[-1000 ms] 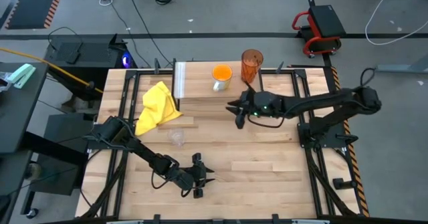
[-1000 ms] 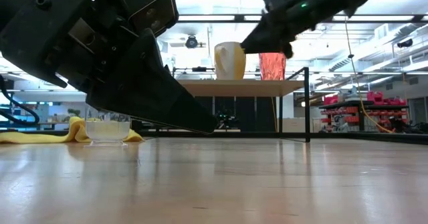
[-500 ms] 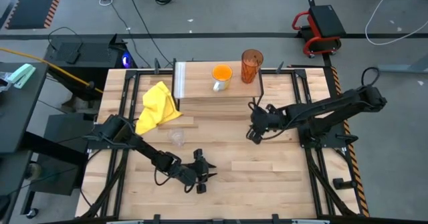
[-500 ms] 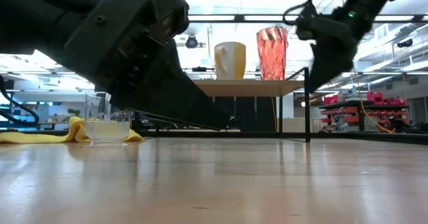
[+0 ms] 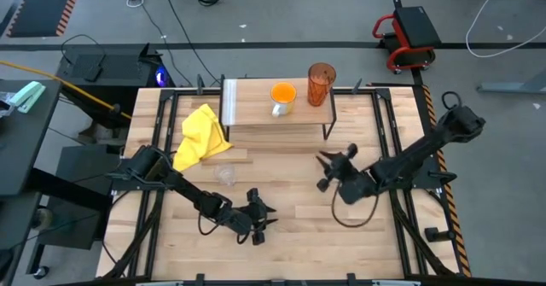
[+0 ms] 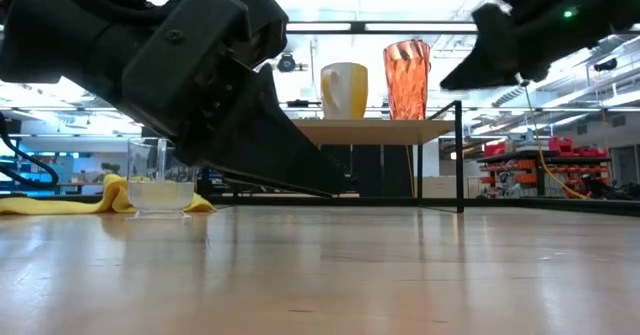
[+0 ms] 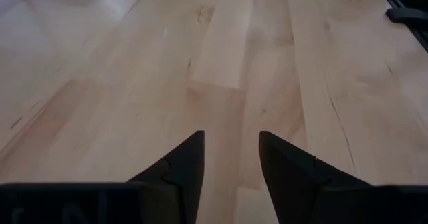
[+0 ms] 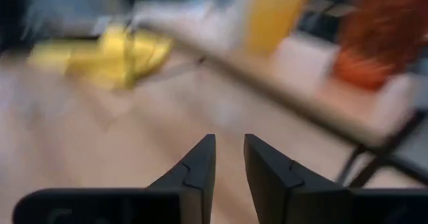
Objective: Stack small to large cups/mugs on shelf
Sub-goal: Put the yellow mug on the shelf
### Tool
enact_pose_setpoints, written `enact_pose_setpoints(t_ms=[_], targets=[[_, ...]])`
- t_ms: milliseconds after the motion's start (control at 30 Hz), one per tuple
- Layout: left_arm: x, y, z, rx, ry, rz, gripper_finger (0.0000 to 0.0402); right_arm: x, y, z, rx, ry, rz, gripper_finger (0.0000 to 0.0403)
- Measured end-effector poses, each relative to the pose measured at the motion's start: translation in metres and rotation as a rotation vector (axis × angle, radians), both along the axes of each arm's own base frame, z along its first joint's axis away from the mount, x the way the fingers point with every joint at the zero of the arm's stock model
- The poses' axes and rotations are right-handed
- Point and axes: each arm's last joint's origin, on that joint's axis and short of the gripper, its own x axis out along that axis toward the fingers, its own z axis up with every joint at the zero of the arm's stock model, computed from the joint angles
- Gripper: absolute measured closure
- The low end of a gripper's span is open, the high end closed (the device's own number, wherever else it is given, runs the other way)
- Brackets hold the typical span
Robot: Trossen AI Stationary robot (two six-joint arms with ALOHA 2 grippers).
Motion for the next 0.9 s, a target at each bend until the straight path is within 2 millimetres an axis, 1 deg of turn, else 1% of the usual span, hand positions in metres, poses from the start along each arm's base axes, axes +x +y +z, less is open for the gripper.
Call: enact_pose_setpoints(t_ms=[67,133,267,367,433,567,633,700,800,900], targets=[[0.001,0.001,0.0,0.003,0.0,0.001,0.0254,0.0,-0.002,-0.001,-0.047,-0.087,-0.077,0.0325],[0.002,0.003,0.0,0.002,-0.003,0.007,0.0258,0.003,-0.01,0.0,-0.073,-0.08,-0.086,0.0332],[0.005,0.009,0.0,0.011,-0.002,0.02,0.0263,0.021,-0.031,0.012,-0.04,-0.092,0.015,0.034],[0.006,0.012,0.0,0.014,0.007,0.03,0.0264,0.03,-0.054,0.023,-0.04,-0.163,0.05,0.0343],[0.005,0.013,-0.002,0.022,0.021,0.03,0.0263,0.034,-0.067,0.03,-0.038,-0.209,0.106,0.0346],[0.008,0.014,0.002,0.06,-0.007,0.008,0.0265,0.039,-0.09,0.031,0.03,-0.252,0.196,0.0355],[0.01,0.018,0.013,0.087,-0.032,-0.001,0.0269,0.039,-0.096,0.031,0.046,-0.256,0.219,0.0361],[0.012,0.025,0.031,0.082,-0.082,0.014,0.0272,0.039,-0.097,0.03,0.051,-0.251,0.235,0.0366],[0.011,0.04,0.066,0.096,-0.149,0.038,0.0277,0.039,-0.097,0.03,0.052,-0.251,0.242,0.0374],[0.003,0.06,0.105,0.128,-0.2,0.091,0.0284,0.039,-0.097,0.03,0.052,-0.251,0.241,0.0381]])
